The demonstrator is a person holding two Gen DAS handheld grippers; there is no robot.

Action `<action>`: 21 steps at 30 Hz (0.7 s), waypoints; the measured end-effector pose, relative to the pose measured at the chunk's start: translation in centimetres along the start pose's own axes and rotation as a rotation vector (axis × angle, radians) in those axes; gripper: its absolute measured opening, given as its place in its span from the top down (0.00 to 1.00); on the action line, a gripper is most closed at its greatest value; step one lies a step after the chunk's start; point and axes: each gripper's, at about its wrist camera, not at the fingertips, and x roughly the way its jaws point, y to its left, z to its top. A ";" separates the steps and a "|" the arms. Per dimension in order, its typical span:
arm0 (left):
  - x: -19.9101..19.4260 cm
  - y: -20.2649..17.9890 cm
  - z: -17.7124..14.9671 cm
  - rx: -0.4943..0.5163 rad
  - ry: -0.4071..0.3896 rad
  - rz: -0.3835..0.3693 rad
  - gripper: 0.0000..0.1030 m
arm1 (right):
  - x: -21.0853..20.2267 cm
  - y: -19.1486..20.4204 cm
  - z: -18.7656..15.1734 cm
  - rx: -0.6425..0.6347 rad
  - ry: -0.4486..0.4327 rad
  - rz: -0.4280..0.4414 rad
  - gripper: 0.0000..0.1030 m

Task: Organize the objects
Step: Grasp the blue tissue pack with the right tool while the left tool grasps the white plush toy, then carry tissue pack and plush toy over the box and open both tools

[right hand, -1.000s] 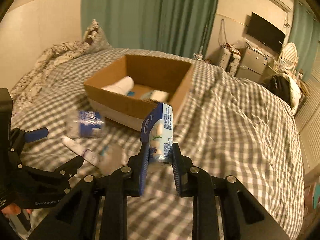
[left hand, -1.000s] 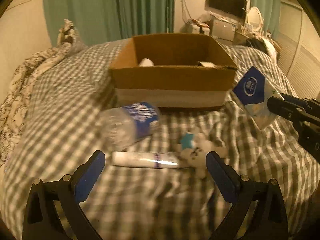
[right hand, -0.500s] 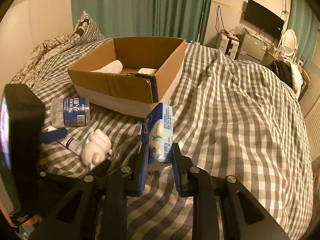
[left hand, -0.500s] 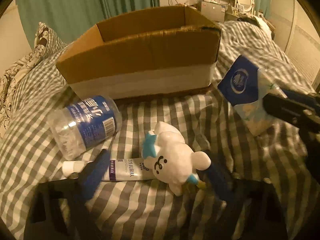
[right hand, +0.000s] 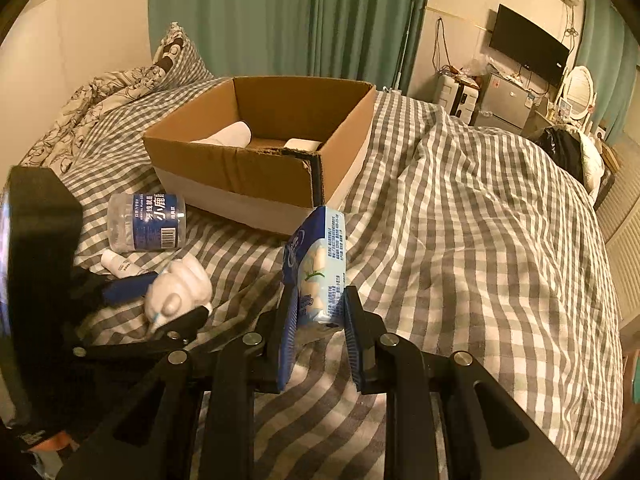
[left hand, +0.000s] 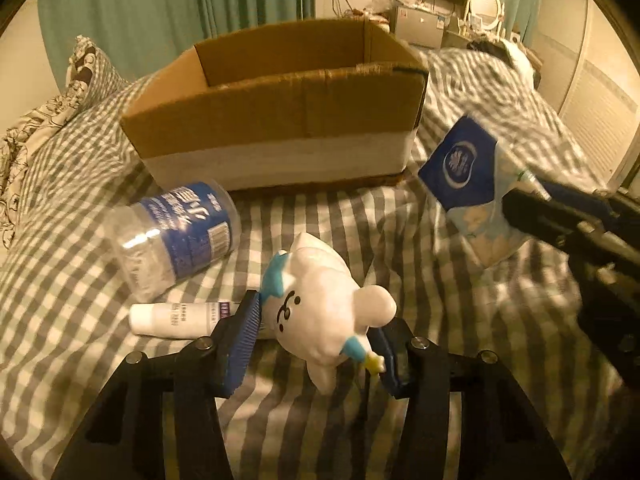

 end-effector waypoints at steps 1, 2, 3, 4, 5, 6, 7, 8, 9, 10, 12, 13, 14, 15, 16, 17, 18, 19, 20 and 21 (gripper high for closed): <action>-0.5 0.1 0.1 -0.002 -0.010 -0.003 0.49 | -0.2 0.1 0.0 -0.001 -0.004 -0.001 0.79; -1.0 0.2 0.1 -0.003 -0.021 -0.006 0.49 | -0.5 0.2 0.0 -0.003 -0.009 -0.001 0.79; -1.6 0.3 0.1 -0.003 -0.032 -0.009 0.49 | -0.9 0.4 0.0 -0.005 -0.014 0.000 0.79; -2.3 0.4 0.2 -0.004 -0.046 -0.011 0.49 | -1.3 0.6 0.0 -0.009 -0.021 0.001 0.79; -2.9 0.5 0.3 -0.005 -0.058 -0.016 0.49 | -1.6 0.8 0.0 -0.012 -0.025 0.000 0.79; -3.5 0.7 0.5 -0.006 -0.070 -0.022 0.49 | -2.0 1.0 0.0 -0.016 -0.031 -0.001 0.79; -4.2 0.7 0.7 -0.009 -0.083 -0.025 0.49 | -2.3 1.1 0.0 -0.020 -0.036 -0.002 0.79; -4.9 0.8 0.9 -0.011 -0.099 -0.030 0.49 | -2.8 1.3 0.1 -0.024 -0.043 -0.004 0.79; -5.4 0.8 1.2 -0.011 -0.110 -0.032 0.49 | -3.2 1.3 0.2 -0.026 -0.049 -0.005 0.79; -6.0 1.0 1.5 -0.014 -0.125 -0.035 0.49 | -3.6 1.3 0.2 -0.029 -0.056 -0.004 0.79; -7.2 1.2 2.0 -0.011 -0.152 -0.036 0.49 | -4.7 1.3 0.6 -0.031 -0.078 -0.001 0.79; -8.0 1.4 2.4 -0.010 -0.169 -0.035 0.49 | -5.3 1.4 0.8 -0.032 -0.091 0.005 0.79; -8.5 1.4 2.8 -0.006 -0.181 -0.033 0.49 | -6.0 1.4 1.2 -0.032 -0.108 0.011 0.79; -9.2 1.5 3.3 0.001 -0.200 -0.029 0.49 | -6.8 1.4 1.6 -0.034 -0.127 0.014 0.79; -9.8 1.5 3.7 0.004 -0.214 -0.028 0.49 | -7.3 1.5 2.0 -0.039 -0.140 0.014 0.79; -10.3 1.7 4.1 0.007 -0.228 -0.027 0.49 | -8.0 1.6 2.6 -0.047 -0.158 0.012 0.79; -11.1 1.9 4.8 0.008 -0.248 -0.027 0.49 | -8.4 1.7 3.1 -0.053 -0.172 0.010 0.79; -11.5 2.1 5.4 0.007 -0.262 -0.028 0.49 | -8.8 1.7 3.7 -0.058 -0.186 0.009 0.79; -11.9 2.3 5.9 0.006 -0.274 -0.028 0.49 | -9.2 1.8 4.4 -0.065 -0.201 0.009 0.79; -12.4 2.5 6.8 0.006 -0.293 -0.026 0.49 | -9.6 1.8 5.2 -0.070 -0.215 0.010 0.79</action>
